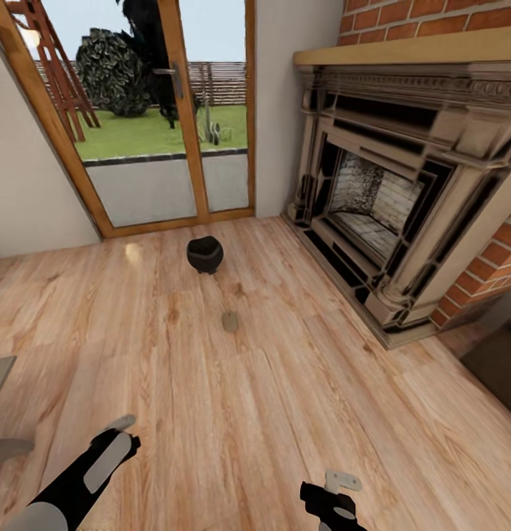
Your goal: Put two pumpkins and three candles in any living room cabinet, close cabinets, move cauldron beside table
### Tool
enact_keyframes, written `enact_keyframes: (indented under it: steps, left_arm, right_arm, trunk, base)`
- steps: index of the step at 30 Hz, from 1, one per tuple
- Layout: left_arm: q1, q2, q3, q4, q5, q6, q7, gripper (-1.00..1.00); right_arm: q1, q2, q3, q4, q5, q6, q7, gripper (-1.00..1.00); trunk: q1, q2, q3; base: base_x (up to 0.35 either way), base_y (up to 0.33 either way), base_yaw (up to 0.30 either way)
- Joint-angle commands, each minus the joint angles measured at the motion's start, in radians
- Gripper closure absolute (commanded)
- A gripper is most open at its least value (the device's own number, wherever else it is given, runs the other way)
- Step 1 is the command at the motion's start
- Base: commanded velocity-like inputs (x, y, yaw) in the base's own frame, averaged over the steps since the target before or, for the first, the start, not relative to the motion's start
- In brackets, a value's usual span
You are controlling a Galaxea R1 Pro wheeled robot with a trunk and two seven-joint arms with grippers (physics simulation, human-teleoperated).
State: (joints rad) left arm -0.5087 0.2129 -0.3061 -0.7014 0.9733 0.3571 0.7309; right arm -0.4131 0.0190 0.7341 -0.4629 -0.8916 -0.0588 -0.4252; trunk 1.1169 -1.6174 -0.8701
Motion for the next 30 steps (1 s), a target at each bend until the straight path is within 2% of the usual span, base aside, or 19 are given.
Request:
enact_keyframes:
  steps: [1, 15, 21, 30]
  left_arm:
    - [-0.001, 0.0, -0.007, -0.007, 0.004, 0.009, 0.007, -1.0]
    - [-0.001, -0.003, -0.011, -0.016, -0.005, 0.019, 0.006, -1.0]
    - [-0.001, -0.005, -0.015, -0.016, -0.008, 0.062, 0.006, -1.0]
    - [-0.001, -0.006, -0.017, -0.016, -0.01, 0.07, 0.005, -1.0]
  right_arm:
    - [-0.001, -0.001, 0.008, -0.001, -0.01, -0.008, -0.006, -1.0]
    - [-0.001, 0.001, 0.01, -0.001, -0.01, -0.01, -0.006, -1.0]
    - [-0.001, -0.001, 0.01, -0.001, -0.01, -0.01, -0.006, -1.0]
    - [-0.001, -0.001, 0.009, -0.002, -0.011, -0.01, -0.005, -1.0]
  trunk:
    - [0.0, 0.0, 0.001]
    - [0.0, 0.0, 0.021]
    - [0.0, 0.0, 0.03]
    - [0.0, 0.0, 0.042]
  base:
    - [0.0, 0.0, 0.168]
    - [0.0, 0.0, 0.179]
    - [0.0, 0.0, 0.183]
    - [0.0, 0.0, 0.181]
